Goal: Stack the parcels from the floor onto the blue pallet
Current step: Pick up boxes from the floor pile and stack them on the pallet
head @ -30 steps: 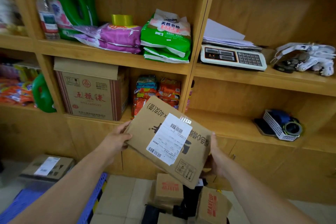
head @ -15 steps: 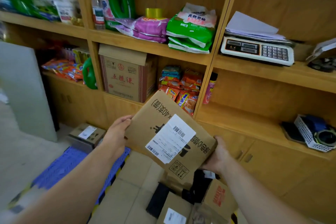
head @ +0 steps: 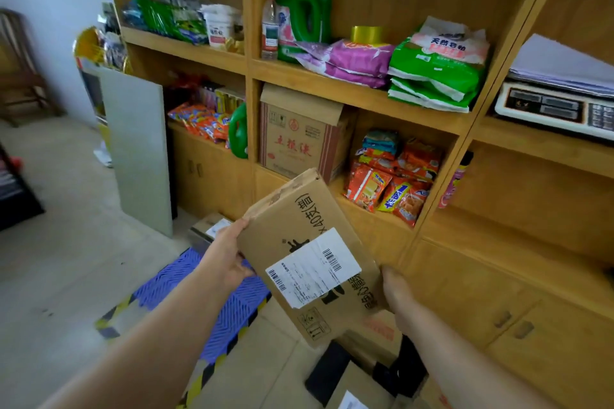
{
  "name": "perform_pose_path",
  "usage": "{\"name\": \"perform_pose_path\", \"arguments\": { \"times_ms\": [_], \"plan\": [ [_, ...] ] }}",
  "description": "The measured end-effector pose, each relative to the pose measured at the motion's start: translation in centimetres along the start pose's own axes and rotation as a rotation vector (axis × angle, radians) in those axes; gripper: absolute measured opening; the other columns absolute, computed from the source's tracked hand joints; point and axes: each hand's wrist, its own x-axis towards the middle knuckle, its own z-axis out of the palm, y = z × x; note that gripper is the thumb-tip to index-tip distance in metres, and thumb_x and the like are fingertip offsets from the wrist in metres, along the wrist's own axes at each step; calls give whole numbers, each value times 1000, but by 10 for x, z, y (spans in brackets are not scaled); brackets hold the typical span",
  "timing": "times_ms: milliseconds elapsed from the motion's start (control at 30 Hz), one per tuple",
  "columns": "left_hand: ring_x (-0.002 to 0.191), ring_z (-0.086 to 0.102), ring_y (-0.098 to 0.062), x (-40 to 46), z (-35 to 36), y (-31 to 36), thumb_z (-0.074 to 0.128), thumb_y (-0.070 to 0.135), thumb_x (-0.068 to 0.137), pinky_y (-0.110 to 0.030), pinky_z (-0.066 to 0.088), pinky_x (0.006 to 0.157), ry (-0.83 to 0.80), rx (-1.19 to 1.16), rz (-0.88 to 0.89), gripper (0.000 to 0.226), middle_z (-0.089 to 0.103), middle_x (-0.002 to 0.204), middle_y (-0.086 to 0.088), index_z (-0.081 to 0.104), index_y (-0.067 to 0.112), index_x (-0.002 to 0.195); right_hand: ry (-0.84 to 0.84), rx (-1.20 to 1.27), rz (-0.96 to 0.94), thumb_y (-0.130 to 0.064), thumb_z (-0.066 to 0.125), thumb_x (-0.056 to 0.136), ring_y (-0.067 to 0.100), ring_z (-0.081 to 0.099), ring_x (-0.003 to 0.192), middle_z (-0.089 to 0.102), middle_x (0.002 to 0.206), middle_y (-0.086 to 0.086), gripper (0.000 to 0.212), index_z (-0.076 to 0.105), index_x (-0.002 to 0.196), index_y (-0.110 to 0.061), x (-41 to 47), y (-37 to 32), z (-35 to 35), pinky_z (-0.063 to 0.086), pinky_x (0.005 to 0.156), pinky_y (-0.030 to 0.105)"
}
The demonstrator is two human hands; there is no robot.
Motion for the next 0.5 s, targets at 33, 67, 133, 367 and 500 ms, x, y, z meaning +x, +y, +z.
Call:
{"name": "perform_pose_path", "arguments": {
  "times_ms": [33, 67, 133, 367, 500],
  "plan": [
    [108, 58, -32, 2, -9, 6, 60, 36, 89, -52, 54, 69, 15, -2, 17, 43, 59, 120, -12, 45, 22, 126, -3, -45, -19, -27, 31, 102, 24, 46, 88, 51, 94, 7, 27, 51, 97, -10, -4, -1, 14, 38, 77, 29],
    [109, 58, -32, 3, -20, 12, 59, 39, 89, -50, 54, 67, 23, 1, 35, 43, 59, 120, -11, 44, 24, 127, -4, -75, -42, -28, 31, 102, 24, 47, 91, 52, 96, 7, 28, 53, 98, -10, -8, -4, 29, 39, 82, 31],
    [108, 57, -32, 7, -46, 28, 57, 43, 90, -49, 55, 67, 23, 16, 50, 43, 57, 121, -10, 44, 27, 128, 0, -109, -78, -28, 32, 101, 28, 50, 102, 57, 112, 13, 34, 59, 107, -7, -12, -9, 63, 39, 95, 35],
    [100, 60, -27, 33, -147, 92, 60, 22, 92, -54, 55, 74, -16, 200, 81, 46, 59, 110, -2, 41, 29, 133, -187, -249, -87, -56, 18, 98, 30, 37, 136, 39, 149, 11, 66, 38, 144, -14, -56, -39, 223, 26, 115, 41],
    [95, 64, -27, 58, -206, 122, 60, 6, 88, -51, 55, 83, 26, 310, 145, 54, 60, 115, -4, 40, 24, 135, -258, -167, -105, -59, 20, 97, 26, 24, 143, 26, 156, 5, 66, 26, 149, -18, -72, -41, 308, 20, 118, 43]
  ]
}}
